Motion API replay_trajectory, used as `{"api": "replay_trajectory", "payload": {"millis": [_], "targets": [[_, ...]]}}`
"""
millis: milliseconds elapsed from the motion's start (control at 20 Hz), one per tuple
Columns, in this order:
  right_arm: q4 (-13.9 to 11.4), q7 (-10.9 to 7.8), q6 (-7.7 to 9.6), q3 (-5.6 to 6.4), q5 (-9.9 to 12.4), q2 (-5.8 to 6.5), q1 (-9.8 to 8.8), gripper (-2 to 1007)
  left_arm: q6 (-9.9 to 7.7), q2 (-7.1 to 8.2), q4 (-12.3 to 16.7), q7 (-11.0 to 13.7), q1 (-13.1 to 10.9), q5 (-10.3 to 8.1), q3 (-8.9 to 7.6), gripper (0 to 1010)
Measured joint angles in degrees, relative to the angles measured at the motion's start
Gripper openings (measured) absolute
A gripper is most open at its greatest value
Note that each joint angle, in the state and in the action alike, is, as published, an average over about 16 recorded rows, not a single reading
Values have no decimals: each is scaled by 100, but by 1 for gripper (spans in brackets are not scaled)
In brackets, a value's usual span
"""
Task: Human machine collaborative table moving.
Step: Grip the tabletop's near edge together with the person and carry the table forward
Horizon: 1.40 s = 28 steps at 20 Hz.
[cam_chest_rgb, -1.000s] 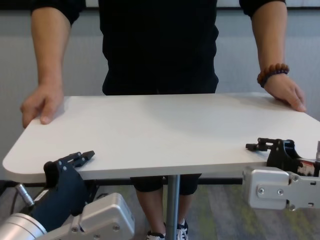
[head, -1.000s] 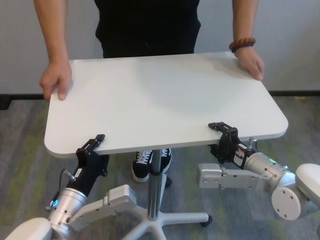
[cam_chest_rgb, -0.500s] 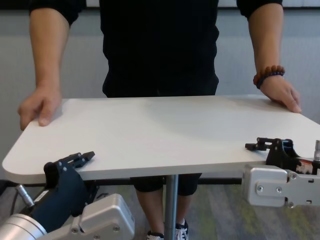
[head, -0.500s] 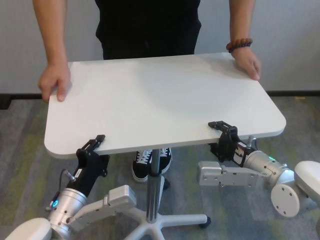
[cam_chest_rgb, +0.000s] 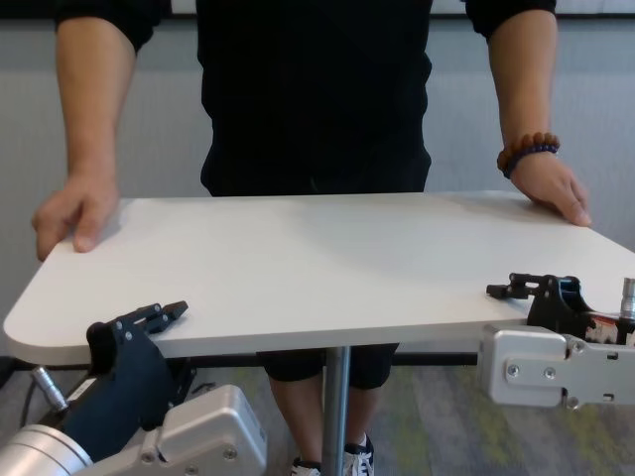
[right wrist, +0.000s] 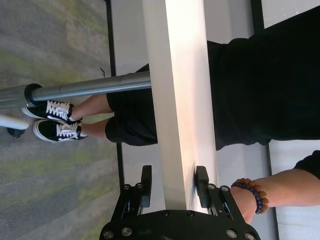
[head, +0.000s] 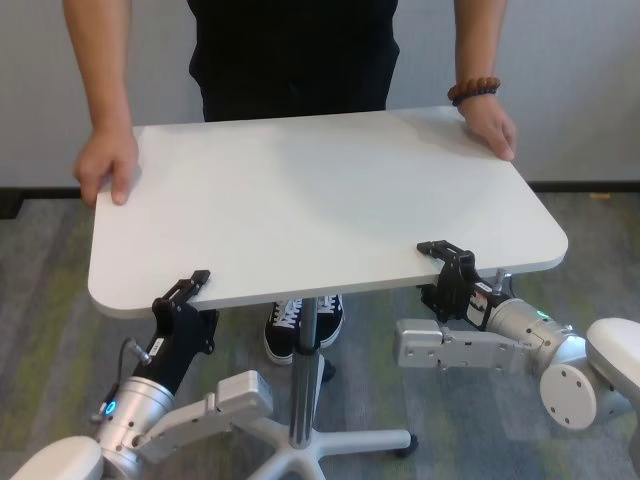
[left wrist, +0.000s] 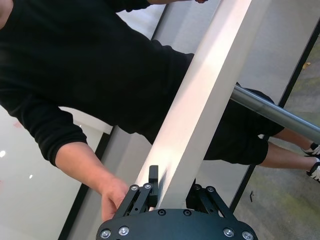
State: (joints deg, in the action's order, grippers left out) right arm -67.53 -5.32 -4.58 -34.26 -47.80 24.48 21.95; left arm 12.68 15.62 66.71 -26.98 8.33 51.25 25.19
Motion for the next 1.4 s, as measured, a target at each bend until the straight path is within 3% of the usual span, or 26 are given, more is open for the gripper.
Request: {"api": "replay_trajectory", "payload": {"millis": [1400], "targets": [[88,-143,127,-139,-77,8,191,527,2,0,2,0,3,-2,0,292]]}}
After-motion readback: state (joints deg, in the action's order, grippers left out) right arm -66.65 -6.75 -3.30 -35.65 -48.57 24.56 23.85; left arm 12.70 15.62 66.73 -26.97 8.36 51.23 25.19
